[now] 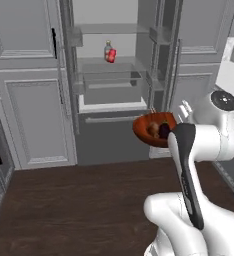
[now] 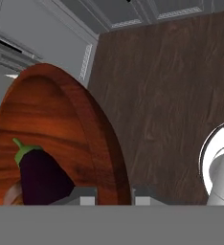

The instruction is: Pick the chicken drumstick and eggplant from their plates and place them in the bowl. Then put the bowl in the fridge.

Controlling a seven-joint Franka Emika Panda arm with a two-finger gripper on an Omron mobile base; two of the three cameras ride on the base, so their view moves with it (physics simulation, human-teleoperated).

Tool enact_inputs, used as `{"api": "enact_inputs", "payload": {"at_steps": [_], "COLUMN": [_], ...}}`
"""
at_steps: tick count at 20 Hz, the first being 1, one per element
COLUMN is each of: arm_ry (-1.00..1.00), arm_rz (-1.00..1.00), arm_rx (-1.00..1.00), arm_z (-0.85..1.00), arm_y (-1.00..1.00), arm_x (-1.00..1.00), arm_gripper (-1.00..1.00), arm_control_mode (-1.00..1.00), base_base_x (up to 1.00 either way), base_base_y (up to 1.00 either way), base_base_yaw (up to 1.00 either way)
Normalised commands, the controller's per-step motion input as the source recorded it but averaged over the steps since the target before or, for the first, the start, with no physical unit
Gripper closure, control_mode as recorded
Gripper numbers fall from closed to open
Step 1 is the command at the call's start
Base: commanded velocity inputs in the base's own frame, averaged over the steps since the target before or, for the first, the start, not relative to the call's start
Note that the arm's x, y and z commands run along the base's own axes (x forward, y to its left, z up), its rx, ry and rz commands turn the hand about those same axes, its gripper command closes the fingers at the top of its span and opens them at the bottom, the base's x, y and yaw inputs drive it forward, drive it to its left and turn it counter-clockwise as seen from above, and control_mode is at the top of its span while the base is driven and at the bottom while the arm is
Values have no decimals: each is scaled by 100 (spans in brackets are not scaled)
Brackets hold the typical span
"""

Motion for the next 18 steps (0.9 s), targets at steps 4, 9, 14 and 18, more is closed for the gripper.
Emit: {"api": "enact_inputs", "payload": {"at_steps": [4,9,14,18], "arm_ry": [0,0,0,0], "arm_rz": [0,0,0,0], "arm_rx": [0,0,0,0], "arm_z": [0,0,0,0], "arm_y": [0,0,0,0], "arm_x": [0,0,0,0], "arm_gripper": [100,100,100,100], "arm_control_mode": [100,100,100,100], "base_base_x": [100,100,100,100], "base_base_y": [-2,-1,25,41], "base_base_yaw": [0,-3,-10,-14]}}
